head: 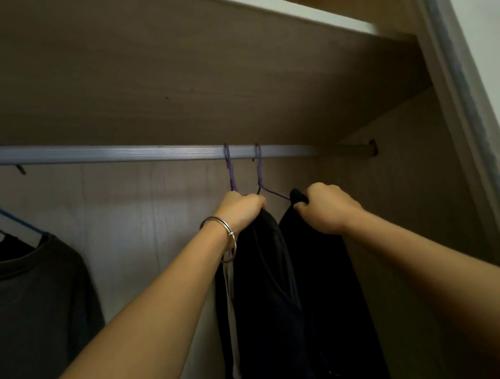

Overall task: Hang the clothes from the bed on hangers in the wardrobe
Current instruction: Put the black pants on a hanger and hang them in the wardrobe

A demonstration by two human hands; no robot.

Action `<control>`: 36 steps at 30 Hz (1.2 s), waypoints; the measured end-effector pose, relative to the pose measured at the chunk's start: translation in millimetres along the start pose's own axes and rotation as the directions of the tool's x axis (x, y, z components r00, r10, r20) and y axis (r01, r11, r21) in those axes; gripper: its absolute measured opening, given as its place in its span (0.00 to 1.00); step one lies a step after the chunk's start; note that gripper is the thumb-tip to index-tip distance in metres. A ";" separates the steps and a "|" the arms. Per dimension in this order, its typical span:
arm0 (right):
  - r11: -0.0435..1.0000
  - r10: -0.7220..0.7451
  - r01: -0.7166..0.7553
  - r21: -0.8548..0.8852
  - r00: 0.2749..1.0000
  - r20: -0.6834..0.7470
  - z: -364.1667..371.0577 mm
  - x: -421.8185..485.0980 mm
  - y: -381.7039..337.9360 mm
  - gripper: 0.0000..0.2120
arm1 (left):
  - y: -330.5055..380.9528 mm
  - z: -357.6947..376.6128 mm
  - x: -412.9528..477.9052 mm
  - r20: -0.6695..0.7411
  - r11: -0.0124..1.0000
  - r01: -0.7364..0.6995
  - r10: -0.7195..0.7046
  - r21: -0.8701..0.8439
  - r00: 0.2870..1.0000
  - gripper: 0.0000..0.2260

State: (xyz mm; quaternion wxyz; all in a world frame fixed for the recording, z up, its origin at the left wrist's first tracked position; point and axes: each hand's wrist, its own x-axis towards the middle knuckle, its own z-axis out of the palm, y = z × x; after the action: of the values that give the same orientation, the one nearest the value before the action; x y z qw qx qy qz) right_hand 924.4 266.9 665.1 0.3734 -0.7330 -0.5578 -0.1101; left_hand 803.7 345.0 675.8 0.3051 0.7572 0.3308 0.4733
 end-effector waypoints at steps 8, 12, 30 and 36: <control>0.974 0.077 -0.085 -0.210 0.996 -0.044 -26.6 17.3 42.4 0.12 | 19.4 39.5 13.2 0.016 0.998 -0.060 0.060 0.010 0.998 0.06; 0.939 0.082 -0.106 -0.327 0.993 -0.085 -28.2 25.1 57.3 0.12 | 28.0 68.4 25.5 0.037 0.982 -0.090 0.085 0.164 0.996 0.15; 0.945 0.324 -0.328 -0.009 0.937 -0.128 -34.7 46.2 94.8 0.06 | 50.2 109.3 34.6 0.204 0.892 -0.125 0.037 0.435 0.978 0.21; 0.947 0.317 -0.306 0.101 0.939 -0.130 -46.2 29.1 86.0 0.09 | 29.8 114.4 22.2 0.177 0.977 -0.136 0.107 0.163 0.978 0.31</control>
State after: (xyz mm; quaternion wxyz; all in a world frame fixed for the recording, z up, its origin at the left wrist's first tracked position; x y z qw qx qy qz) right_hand 1023.9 248.9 677.6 0.4541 -0.7868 -0.4103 -0.0801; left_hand 922.6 327.7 668.5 0.2347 0.8369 0.2973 0.3952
